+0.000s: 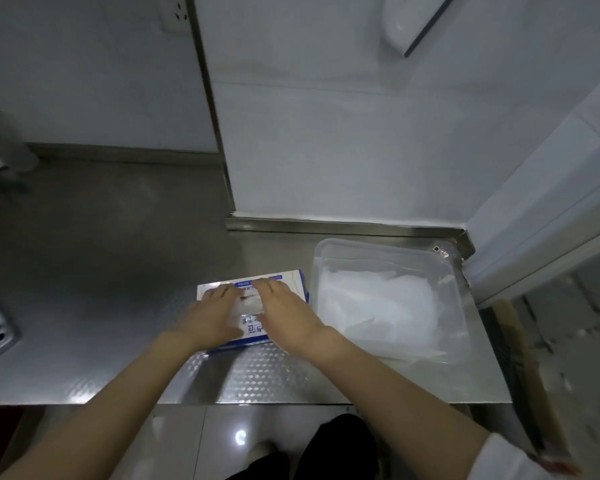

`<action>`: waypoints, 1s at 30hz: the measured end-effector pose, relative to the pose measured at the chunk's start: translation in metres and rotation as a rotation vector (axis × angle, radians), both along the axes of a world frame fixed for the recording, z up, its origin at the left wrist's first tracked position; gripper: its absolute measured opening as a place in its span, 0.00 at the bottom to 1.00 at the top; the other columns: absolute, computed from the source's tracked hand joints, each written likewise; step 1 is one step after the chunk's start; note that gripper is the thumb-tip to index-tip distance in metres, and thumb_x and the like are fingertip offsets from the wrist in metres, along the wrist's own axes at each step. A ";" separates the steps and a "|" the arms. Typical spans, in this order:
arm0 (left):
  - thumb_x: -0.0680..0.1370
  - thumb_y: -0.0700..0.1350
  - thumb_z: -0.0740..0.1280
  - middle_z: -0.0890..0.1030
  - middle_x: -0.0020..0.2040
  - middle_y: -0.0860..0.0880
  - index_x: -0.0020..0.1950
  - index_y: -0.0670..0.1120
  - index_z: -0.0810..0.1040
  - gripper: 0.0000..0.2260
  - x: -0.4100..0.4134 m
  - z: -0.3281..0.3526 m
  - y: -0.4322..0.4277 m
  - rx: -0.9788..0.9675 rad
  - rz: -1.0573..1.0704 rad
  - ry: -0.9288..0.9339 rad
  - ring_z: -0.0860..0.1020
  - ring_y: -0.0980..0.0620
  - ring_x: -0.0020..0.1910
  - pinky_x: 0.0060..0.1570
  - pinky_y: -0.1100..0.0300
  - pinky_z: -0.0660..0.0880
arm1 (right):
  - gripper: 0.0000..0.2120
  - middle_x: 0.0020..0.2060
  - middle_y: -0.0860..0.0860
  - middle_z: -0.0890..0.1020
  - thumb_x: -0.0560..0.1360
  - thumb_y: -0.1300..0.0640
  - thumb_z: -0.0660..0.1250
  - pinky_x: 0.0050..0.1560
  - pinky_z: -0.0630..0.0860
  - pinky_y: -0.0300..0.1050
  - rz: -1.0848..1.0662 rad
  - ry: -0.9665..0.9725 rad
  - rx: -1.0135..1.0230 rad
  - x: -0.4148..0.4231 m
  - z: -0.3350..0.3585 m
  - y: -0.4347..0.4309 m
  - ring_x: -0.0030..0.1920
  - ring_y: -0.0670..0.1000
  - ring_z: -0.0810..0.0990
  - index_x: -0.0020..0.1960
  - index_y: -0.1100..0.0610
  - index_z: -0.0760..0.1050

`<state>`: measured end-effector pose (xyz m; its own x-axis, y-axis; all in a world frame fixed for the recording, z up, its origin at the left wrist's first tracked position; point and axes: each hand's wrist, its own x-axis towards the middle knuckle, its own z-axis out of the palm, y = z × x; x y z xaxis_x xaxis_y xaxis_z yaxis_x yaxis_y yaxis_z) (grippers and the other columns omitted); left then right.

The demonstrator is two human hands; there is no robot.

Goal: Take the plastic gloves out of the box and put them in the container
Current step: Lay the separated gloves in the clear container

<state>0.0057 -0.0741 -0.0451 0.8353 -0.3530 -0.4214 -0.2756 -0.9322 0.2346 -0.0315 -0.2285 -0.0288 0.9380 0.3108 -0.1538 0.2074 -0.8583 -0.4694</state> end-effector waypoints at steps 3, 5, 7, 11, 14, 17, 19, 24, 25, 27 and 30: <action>0.72 0.50 0.70 0.63 0.71 0.53 0.72 0.51 0.59 0.32 -0.006 -0.007 0.004 -0.057 0.024 -0.033 0.63 0.51 0.70 0.63 0.55 0.65 | 0.27 0.68 0.57 0.67 0.76 0.65 0.63 0.65 0.63 0.47 -0.012 0.068 -0.110 0.008 -0.020 0.012 0.67 0.57 0.66 0.73 0.60 0.59; 0.71 0.50 0.71 0.63 0.72 0.52 0.73 0.50 0.59 0.34 -0.007 -0.010 0.006 -0.082 0.033 -0.042 0.63 0.51 0.70 0.64 0.56 0.64 | 0.25 0.66 0.56 0.68 0.76 0.65 0.63 0.62 0.66 0.47 -0.027 0.066 -0.175 0.011 -0.026 0.013 0.65 0.57 0.66 0.71 0.59 0.62; 0.71 0.50 0.72 0.62 0.73 0.52 0.74 0.50 0.59 0.35 -0.009 -0.012 0.008 -0.100 0.031 -0.038 0.62 0.51 0.71 0.65 0.58 0.62 | 0.19 0.64 0.56 0.70 0.77 0.63 0.63 0.60 0.67 0.47 -0.037 0.044 -0.229 0.013 -0.028 0.013 0.65 0.56 0.67 0.67 0.58 0.67; 0.70 0.48 0.74 0.63 0.73 0.52 0.74 0.49 0.59 0.36 -0.009 -0.016 0.011 -0.155 0.041 -0.017 0.61 0.52 0.72 0.68 0.59 0.61 | 0.12 0.59 0.56 0.74 0.79 0.60 0.60 0.54 0.71 0.49 -0.046 -0.008 -0.300 0.014 -0.026 0.018 0.61 0.57 0.72 0.61 0.58 0.74; 0.69 0.49 0.74 0.65 0.72 0.51 0.72 0.49 0.61 0.35 -0.008 -0.018 0.013 -0.162 0.047 -0.017 0.63 0.51 0.70 0.67 0.57 0.62 | 0.09 0.56 0.56 0.78 0.80 0.62 0.59 0.48 0.71 0.47 -0.082 -0.041 -0.319 0.019 -0.016 0.018 0.56 0.57 0.77 0.59 0.59 0.74; 0.69 0.48 0.74 0.66 0.71 0.51 0.72 0.49 0.61 0.36 -0.008 -0.018 0.012 -0.161 0.051 -0.021 0.63 0.50 0.70 0.67 0.57 0.62 | 0.09 0.55 0.57 0.79 0.79 0.63 0.59 0.44 0.68 0.46 -0.115 -0.035 -0.273 0.024 -0.004 0.013 0.55 0.58 0.78 0.58 0.61 0.72; 0.69 0.48 0.74 0.66 0.71 0.51 0.72 0.49 0.62 0.36 -0.008 -0.019 0.012 -0.164 0.055 -0.022 0.63 0.50 0.70 0.67 0.57 0.62 | 0.09 0.55 0.57 0.79 0.80 0.61 0.59 0.47 0.70 0.46 -0.093 0.013 -0.229 0.024 -0.001 0.015 0.56 0.58 0.77 0.58 0.60 0.73; 0.69 0.46 0.74 0.64 0.72 0.51 0.74 0.48 0.60 0.37 -0.009 -0.020 0.013 -0.217 0.066 -0.024 0.62 0.50 0.72 0.68 0.57 0.60 | 0.15 0.56 0.58 0.79 0.80 0.52 0.59 0.54 0.69 0.47 -0.106 0.184 -0.217 0.016 -0.010 0.036 0.61 0.56 0.71 0.58 0.61 0.76; 0.69 0.46 0.74 0.64 0.73 0.51 0.74 0.48 0.60 0.38 -0.010 -0.020 0.013 -0.225 0.067 -0.023 0.62 0.51 0.72 0.69 0.58 0.60 | 0.15 0.56 0.58 0.79 0.80 0.53 0.59 0.55 0.69 0.47 -0.116 0.178 -0.224 0.016 -0.012 0.039 0.61 0.56 0.71 0.58 0.61 0.76; 0.69 0.45 0.74 0.64 0.73 0.50 0.74 0.48 0.59 0.38 -0.011 -0.021 0.014 -0.234 0.057 -0.023 0.62 0.50 0.72 0.69 0.57 0.60 | 0.11 0.56 0.57 0.79 0.79 0.58 0.60 0.54 0.71 0.46 -0.141 0.143 -0.251 0.016 -0.013 0.042 0.59 0.56 0.74 0.58 0.60 0.76; 0.69 0.45 0.75 0.64 0.73 0.49 0.74 0.46 0.59 0.38 -0.010 -0.022 0.013 -0.239 0.057 -0.025 0.62 0.50 0.72 0.69 0.56 0.59 | 0.10 0.53 0.54 0.81 0.77 0.63 0.62 0.50 0.72 0.45 -0.157 0.117 -0.268 0.019 -0.010 0.038 0.55 0.56 0.78 0.55 0.57 0.77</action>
